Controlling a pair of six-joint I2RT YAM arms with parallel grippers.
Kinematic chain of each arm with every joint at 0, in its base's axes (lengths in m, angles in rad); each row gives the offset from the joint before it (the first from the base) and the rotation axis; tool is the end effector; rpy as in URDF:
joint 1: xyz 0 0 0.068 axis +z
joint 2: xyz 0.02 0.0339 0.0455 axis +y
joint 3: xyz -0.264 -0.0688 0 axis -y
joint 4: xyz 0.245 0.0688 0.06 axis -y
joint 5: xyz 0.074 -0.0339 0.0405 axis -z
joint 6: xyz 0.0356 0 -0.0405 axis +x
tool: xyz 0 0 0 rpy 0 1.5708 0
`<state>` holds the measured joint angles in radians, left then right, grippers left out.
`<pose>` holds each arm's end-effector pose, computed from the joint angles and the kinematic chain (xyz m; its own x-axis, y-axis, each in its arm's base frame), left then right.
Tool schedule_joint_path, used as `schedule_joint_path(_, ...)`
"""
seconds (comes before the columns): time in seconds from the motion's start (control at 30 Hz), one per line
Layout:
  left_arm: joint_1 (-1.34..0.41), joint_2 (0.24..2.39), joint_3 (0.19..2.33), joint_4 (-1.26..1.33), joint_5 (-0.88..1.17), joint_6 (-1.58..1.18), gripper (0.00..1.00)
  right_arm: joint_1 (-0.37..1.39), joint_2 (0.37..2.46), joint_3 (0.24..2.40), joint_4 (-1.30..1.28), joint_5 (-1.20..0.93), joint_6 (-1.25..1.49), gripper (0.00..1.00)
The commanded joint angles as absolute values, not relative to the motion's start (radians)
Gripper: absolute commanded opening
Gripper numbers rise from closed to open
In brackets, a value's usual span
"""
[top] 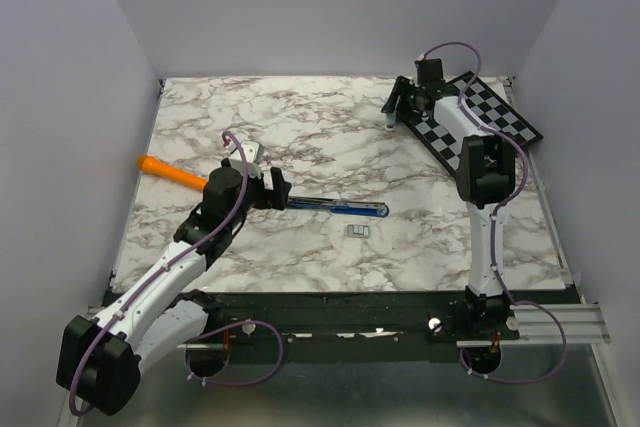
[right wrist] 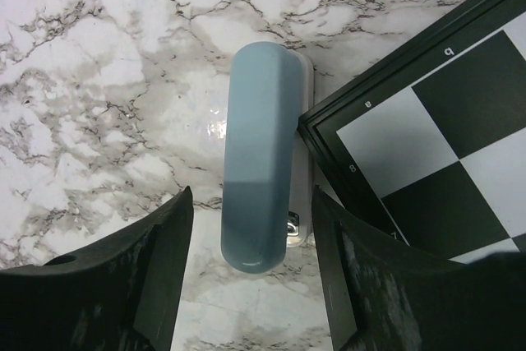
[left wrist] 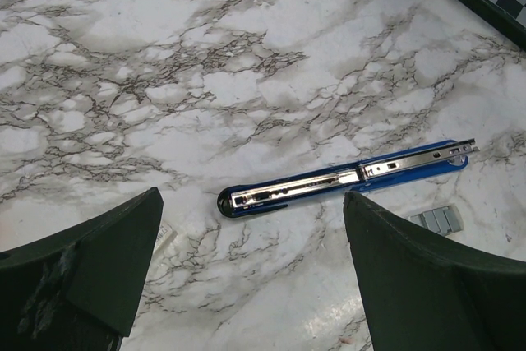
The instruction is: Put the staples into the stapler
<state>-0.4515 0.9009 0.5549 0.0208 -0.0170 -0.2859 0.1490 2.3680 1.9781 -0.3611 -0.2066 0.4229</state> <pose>0.1899 -0.0914 0.2588 -0.3948 -0.1220 -0.9107 0.3236 0.9092 -0.2620 0.5308 0.0871 0.1861 -0.7359 0.2957 -0.6092 0.0092 0.9039 0.4277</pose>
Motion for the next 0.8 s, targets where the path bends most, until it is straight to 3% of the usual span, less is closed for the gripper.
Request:
schedule_joint_path(0.0, -0.445, 0.874, 0.543, 0.026, -0.002, -0.298, 0.99, 0.161, 2.434, 2.051, -0.452, -0.192, 0.397, 0.66)
schedule_joint_path(0.17, -0.445, 0.85, 0.532, 0.018, -0.002, -0.301, 0.99, 0.164, 2.457, 2.098, -0.488, -0.18, 0.397, 0.61)
schedule_joint_path(0.27, -0.445, 0.839, 0.531, 0.014, -0.002, -0.302, 0.99, 0.166, 2.456, 2.099, -0.499, -0.161, 0.405, 0.51)
schedule_joint_path(0.4, -0.445, 0.834, 0.532, 0.009, -0.002, -0.304, 0.99, 0.164, 2.433, 2.06, -0.5, -0.14, 0.407, 0.29)
schedule_joint_path(0.5, -0.443, 0.833, 0.534, 0.009, -0.002, -0.305, 0.99, 0.164, 2.395, 2.028, -0.502, -0.152, 0.391, 0.21)
schedule_joint_path(0.77, -0.443, 0.836, 0.532, 0.034, 0.055, -0.295, 0.99, 0.17, 2.195, 1.754, -0.511, -0.152, 0.331, 0.16)
